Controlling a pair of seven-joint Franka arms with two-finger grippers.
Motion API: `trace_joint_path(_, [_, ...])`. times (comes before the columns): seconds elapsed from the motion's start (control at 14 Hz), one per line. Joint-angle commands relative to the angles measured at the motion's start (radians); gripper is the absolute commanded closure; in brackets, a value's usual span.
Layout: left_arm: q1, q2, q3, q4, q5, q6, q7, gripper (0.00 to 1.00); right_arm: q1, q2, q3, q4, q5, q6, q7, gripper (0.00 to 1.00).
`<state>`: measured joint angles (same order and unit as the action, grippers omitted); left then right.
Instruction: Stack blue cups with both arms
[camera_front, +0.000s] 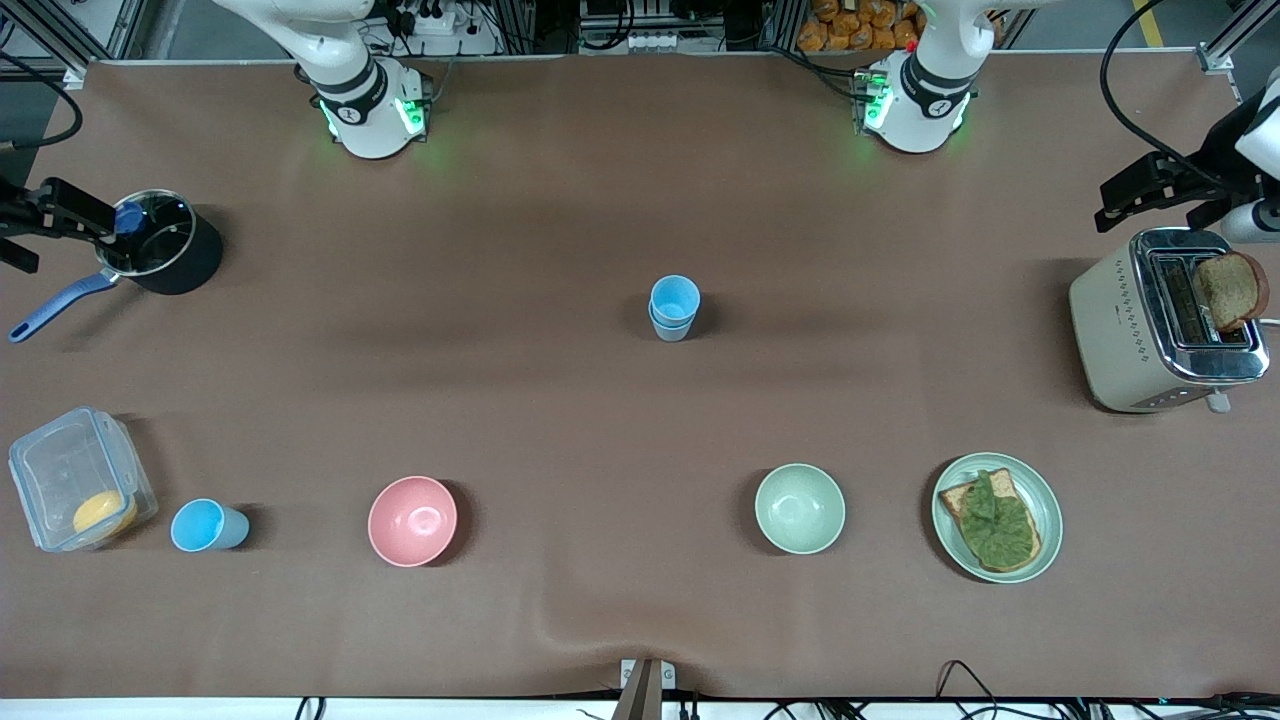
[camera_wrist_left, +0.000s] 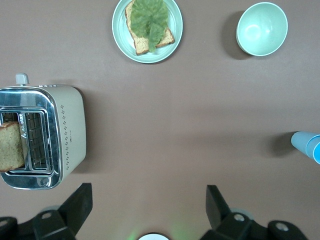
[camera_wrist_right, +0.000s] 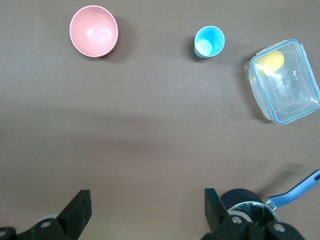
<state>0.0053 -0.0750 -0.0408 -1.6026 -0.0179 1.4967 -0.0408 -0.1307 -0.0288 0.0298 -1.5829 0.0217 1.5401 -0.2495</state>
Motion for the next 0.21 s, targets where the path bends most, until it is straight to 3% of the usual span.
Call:
trace_joint_path(0.0, [0.005,0.012,-0.004,0.027,-0.001,-0.007,-0.001,0.0,0.005,-0.017,-0.007,0.0,-0.045,-0.006,-0.028,0.0])
trace_joint_path(0.14, [0.005,0.012,-0.004,0.027,0.006,-0.006,-0.001,0.0,0.002,-0.023,-0.008,-0.002,-0.045,-0.009,-0.056,0.0])
